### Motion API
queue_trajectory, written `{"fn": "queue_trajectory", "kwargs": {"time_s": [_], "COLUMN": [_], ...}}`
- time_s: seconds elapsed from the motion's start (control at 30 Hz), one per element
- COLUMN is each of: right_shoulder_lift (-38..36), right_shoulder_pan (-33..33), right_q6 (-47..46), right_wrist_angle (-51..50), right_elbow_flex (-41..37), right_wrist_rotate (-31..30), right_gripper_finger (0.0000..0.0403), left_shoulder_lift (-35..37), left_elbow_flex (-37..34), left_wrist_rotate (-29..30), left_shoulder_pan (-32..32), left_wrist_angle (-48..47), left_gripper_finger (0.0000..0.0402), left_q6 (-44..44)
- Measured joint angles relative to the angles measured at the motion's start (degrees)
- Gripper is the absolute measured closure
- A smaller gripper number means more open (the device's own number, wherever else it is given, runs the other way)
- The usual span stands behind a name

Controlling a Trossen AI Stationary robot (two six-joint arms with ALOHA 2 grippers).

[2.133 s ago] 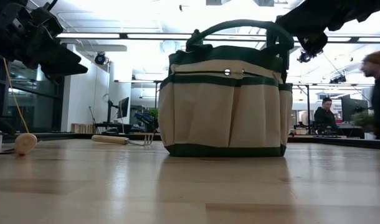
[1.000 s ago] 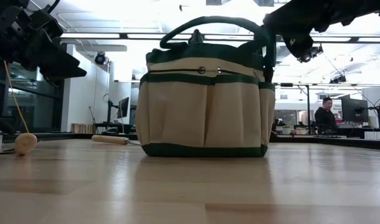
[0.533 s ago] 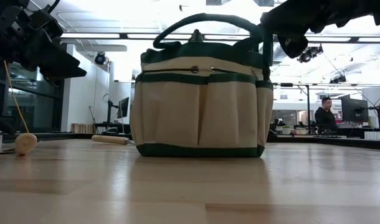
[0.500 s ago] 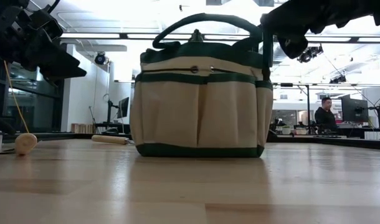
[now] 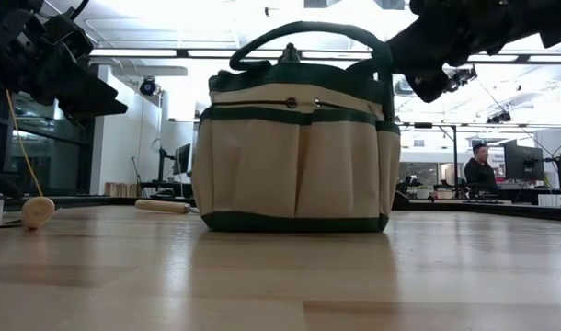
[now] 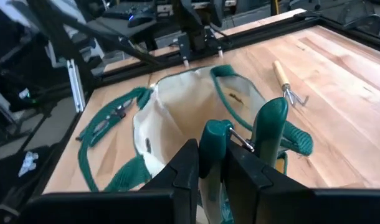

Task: Pick & Place Garden tools in Gardening bag
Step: Adjust the green shears in the brown gardening bag

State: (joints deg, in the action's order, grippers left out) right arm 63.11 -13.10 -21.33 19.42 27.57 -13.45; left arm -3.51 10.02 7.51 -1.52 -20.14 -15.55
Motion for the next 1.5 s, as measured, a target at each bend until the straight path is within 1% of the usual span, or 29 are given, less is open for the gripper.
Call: {"fn": "queue_trajectory", "kwargs": {"time_s": [0.17,0.33,0.9,1.2,1.5], "right_shoulder_lift": [-0.1,-0.1,0.0,0.0,0.0], "right_shoulder_pan": [0.5,0.5,0.5,0.5,0.5], "right_q6": [-0.7,-0.1,-0.9,-0.9,-0.9], "right_wrist_angle": [2.9,3.0,3.1,3.1,3.9], "right_elbow_flex": [0.0,0.0,0.0,0.0,0.0], "right_wrist_rotate": [0.1,1.6,2.0,1.9,1.7], "right_gripper_finger": [0.0357,0.0357,0.0356,0.0335,0.0330], "left_shoulder_lift": [0.0,0.0,0.0,0.0,0.0], "left_elbow_flex": [0.0,0.0,0.0,0.0,0.0], "left_wrist_rotate": [0.0,0.0,0.0,0.0,0.0], "left_shoulder_pan": [0.0,0.0,0.0,0.0,0.0], "left_wrist_angle": [0.0,-0.2,-0.2,-0.2,-0.2], "left_gripper_finger": [0.0222,0.0222,0.0222,0.0222,0.0222], "left_q6": [0.0,0.0,0.0,0.0,0.0]}}
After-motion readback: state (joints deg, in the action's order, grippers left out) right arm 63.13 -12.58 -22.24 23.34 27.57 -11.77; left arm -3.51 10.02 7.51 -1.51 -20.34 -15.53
